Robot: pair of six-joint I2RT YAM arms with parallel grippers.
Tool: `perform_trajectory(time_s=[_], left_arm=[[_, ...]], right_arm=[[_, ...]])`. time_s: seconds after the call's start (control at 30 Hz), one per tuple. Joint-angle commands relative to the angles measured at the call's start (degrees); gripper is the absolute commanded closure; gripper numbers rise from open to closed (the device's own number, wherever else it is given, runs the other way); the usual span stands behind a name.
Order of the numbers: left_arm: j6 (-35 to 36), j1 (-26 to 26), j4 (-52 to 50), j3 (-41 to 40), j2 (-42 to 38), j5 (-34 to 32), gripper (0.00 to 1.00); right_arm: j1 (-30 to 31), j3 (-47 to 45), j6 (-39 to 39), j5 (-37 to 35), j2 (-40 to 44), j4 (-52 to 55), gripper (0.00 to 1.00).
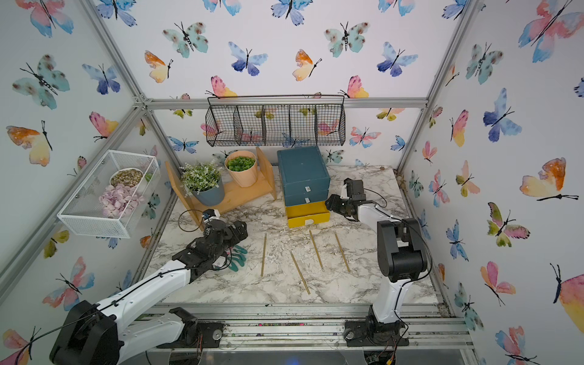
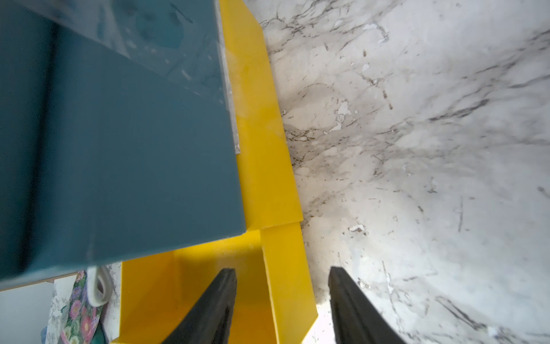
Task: Please place the pencils in the drawer according to their color
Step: Open the drawer in the storage box.
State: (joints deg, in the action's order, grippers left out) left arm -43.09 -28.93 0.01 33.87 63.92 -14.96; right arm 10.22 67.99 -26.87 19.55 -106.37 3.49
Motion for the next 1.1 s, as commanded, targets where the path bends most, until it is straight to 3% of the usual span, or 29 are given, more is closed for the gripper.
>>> perform_trajectory(time_s=[0.0,1.07], left_arm=[[-0.1,0.0,0.8,0.8,0.5,2.0,0.02],[-0.8,-0.1,0.5,1.4,1.8,1.2,0.02]], right_arm=[[0.2,0.4,1.6,2.4,-1.8,3.0,0.42],[1.6,-1.0,8.2,-6.7,0.6,21.0,0.42]])
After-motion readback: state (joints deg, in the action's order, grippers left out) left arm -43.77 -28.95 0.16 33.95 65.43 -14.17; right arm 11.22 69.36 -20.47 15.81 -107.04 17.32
